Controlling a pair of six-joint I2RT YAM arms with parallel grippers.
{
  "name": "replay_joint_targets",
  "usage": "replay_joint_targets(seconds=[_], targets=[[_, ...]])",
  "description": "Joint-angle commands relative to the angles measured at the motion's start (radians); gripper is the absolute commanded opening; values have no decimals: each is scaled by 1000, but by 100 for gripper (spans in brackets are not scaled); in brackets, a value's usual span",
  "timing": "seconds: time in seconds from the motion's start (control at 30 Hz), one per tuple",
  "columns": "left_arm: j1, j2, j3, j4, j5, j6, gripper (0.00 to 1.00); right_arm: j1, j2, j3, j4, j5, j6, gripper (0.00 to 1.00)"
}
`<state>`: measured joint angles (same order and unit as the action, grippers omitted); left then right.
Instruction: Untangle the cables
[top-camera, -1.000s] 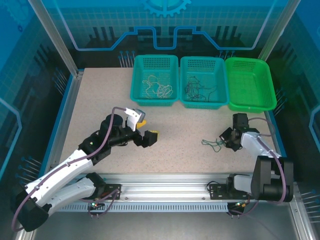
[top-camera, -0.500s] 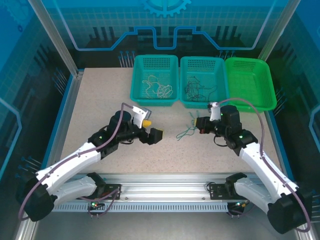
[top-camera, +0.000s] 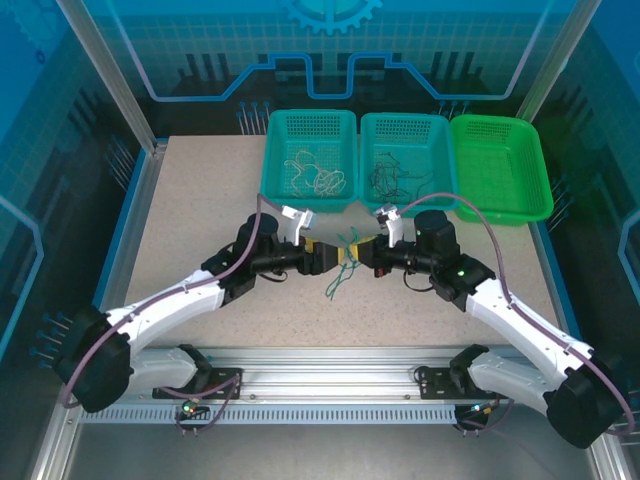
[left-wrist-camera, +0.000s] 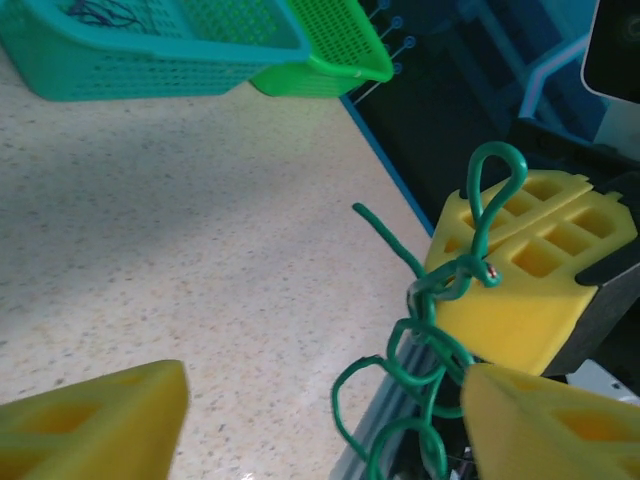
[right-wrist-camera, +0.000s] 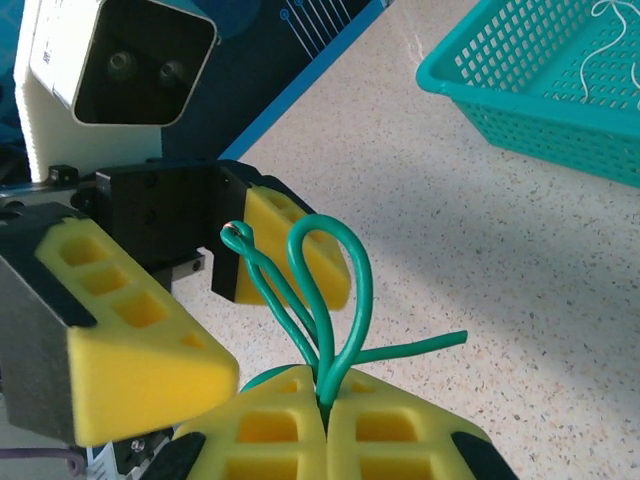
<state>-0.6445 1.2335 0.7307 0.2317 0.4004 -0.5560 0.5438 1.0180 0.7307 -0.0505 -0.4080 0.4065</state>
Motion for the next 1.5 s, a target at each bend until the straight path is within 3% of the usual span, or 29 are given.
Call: replay_joint_targets(seconds=[0.0,0.13,0.47,0.63,0.77,0.87,1.0,1.1,1.27,1.4,1.47], targets=[[-7,34,5,127,80,-67,63,22,5,29,73,0,22,0],[-19,88,6,221,147,-112,54,30,3,37,86,34,37,0],[-43,147,29,200,165,-101,30,33,-53,19,119,233,82,0],[-43,127,33,138,111,-73,0,33,-47,30,101,214,86,0],[-38,46,26,24,-14,-17,0,6,-74,38,-22,371,88,0],[-23,-34,18,-87,-126,23,0,-120,-114,40,-173,495,171,0],[35,-123,-20,-165,-191,15,0,-415,-183,10,-298,427,276,0],[76,-174,-63,-160,-186,-8,0,-544,-224,-11,-315,340,298,0],[88,-194,-81,-169,-197,-7,0,-560,-226,-12,-291,246,292,0],[100,-206,-71,-235,-266,-5,0,-569,-229,18,-340,332,300,0],[113,-221,-73,-258,-283,-5,0,-582,-229,27,-336,311,288,0]])
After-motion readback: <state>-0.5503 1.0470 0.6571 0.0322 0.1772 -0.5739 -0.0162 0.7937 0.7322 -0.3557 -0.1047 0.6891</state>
